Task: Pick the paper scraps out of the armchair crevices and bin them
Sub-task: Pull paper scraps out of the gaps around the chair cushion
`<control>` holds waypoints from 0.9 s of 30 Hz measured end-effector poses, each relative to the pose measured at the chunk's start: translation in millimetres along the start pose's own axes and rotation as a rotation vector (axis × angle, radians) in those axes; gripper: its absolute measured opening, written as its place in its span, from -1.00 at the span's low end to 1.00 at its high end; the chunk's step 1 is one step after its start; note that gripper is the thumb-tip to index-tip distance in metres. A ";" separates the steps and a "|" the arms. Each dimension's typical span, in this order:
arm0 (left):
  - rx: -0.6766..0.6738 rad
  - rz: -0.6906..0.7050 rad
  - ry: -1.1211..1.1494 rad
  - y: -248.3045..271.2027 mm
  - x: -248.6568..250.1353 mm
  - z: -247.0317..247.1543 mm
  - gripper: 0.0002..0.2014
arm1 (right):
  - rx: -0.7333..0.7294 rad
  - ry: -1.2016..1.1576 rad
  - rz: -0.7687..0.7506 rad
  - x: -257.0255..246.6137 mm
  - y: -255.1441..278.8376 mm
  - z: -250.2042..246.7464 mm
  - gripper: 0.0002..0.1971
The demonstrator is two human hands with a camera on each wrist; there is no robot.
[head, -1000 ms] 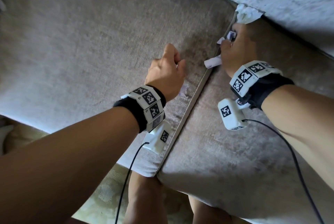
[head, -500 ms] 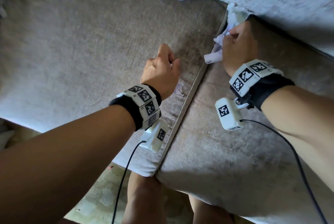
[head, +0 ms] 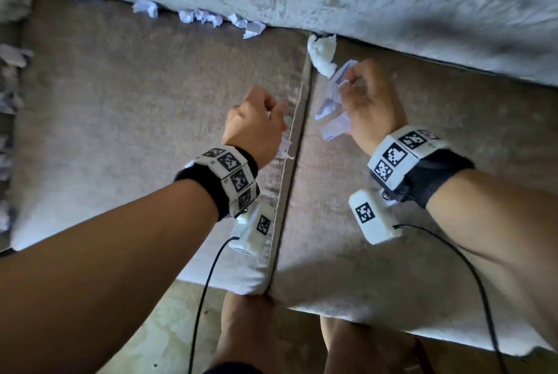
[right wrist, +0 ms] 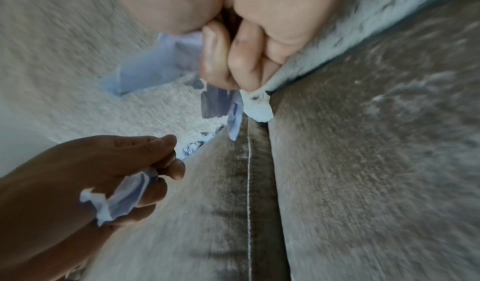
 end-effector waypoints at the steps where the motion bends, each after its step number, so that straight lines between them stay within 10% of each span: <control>1: -0.010 0.014 -0.013 7.7 5.5 -5.0 -0.84 | -0.001 0.008 -0.005 -8.2 6.2 -8.0 -0.93; 14: 0.149 0.261 -0.101 154.1 95.7 -175.6 -0.71 | -0.139 0.087 -0.262 -230.9 62.3 -69.1 -0.93; 27: 0.476 0.029 -0.143 365.8 -34.5 -375.7 -0.80 | -0.449 0.314 -0.728 -479.3 192.7 -30.3 -0.92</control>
Point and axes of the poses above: each hand's wrist, its own y-axis away from the middle knuckle, its own z-axis out of the palm, x = y × z, the point moved 7 cm from there along -y, towards the middle knuckle, and after that the axes turned 14 degrees about -z, right-handed, at the moved point
